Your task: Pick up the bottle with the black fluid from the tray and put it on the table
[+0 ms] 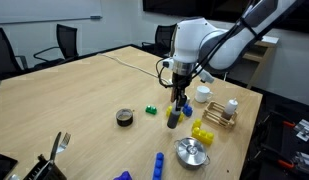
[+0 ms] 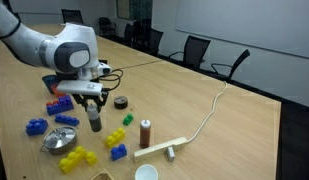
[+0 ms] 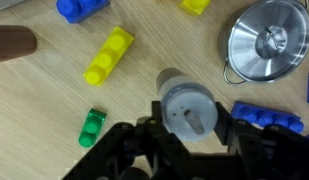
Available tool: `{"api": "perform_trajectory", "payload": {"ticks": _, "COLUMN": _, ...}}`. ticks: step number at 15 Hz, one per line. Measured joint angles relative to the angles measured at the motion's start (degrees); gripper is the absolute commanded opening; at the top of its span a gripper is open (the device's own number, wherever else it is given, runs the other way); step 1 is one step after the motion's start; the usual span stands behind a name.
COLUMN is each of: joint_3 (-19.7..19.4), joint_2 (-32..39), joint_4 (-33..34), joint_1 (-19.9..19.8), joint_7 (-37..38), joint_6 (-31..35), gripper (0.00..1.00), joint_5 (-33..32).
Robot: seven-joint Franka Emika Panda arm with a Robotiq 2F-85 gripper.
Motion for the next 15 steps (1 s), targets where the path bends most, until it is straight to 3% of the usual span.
{"api": "perform_trajectory", "payload": {"ticks": 5, "joint_3": 0.0, "joint_2": 5.2, "joint_4": 4.5, "joint_1": 0.1, "joint_7": -1.6, "joint_6": -4.2, "gripper": 0.27, "joint_5": -1.6}}
{"api": "perform_trajectory", "payload": {"ticks": 7, "joint_3": 0.0, "joint_2": 6.5, "joint_4": 5.9, "joint_1": 0.1, "joint_7": -2.1, "joint_6": -6.0, "gripper": 0.65, "joint_5": -1.6}}
{"api": "perform_trajectory", "payload": {"ticks": 8, "joint_3": 0.0, "joint_2": 7.0, "joint_4": 6.5, "joint_1": 0.1, "joint_7": -2.3, "joint_6": -6.8, "gripper": 0.78, "joint_5": -1.6}}
{"api": "perform_trajectory", "payload": {"ticks": 11, "joint_3": 0.0, "joint_2": 7.7, "joint_4": 7.6, "joint_1": -0.2, "joint_7": -2.4, "joint_6": -9.3, "gripper": 0.98, "joint_5": -1.5}}
{"api": "perform_trajectory", "payload": {"ticks": 15, "joint_3": -0.2, "joint_2": 7.3, "joint_4": 8.8, "joint_1": -1.1, "joint_7": -2.4, "joint_6": -11.1, "gripper": 1.00, "joint_5": -1.4}}
